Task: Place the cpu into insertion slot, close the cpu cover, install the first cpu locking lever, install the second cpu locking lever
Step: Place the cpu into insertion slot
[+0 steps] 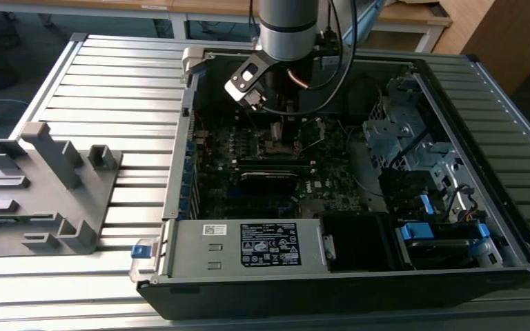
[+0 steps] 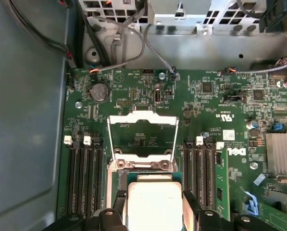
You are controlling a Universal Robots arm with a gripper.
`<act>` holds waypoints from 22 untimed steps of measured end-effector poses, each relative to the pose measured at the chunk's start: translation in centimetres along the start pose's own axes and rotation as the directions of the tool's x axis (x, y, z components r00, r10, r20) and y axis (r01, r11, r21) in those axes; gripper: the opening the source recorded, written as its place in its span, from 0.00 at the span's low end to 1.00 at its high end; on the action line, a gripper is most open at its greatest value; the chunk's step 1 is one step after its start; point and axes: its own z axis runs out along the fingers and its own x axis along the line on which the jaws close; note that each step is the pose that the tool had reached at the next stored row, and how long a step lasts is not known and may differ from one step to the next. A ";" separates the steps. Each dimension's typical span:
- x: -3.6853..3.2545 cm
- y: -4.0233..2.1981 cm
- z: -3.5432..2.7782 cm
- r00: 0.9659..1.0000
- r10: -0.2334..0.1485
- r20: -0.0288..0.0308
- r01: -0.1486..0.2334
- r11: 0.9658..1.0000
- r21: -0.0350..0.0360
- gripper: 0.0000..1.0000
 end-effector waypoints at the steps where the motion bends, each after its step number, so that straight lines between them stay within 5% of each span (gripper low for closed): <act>1: 0.00 -0.04 0.18 1.000 0.000 0.000 0.000 1.000 0.000 0.54; 11: 0.19 -0.38 0.48 1.000 0.000 0.000 0.000 1.000 0.000 0.54; 22: 0.35 -0.56 1.65 1.000 0.000 0.000 0.000 1.000 0.000 0.54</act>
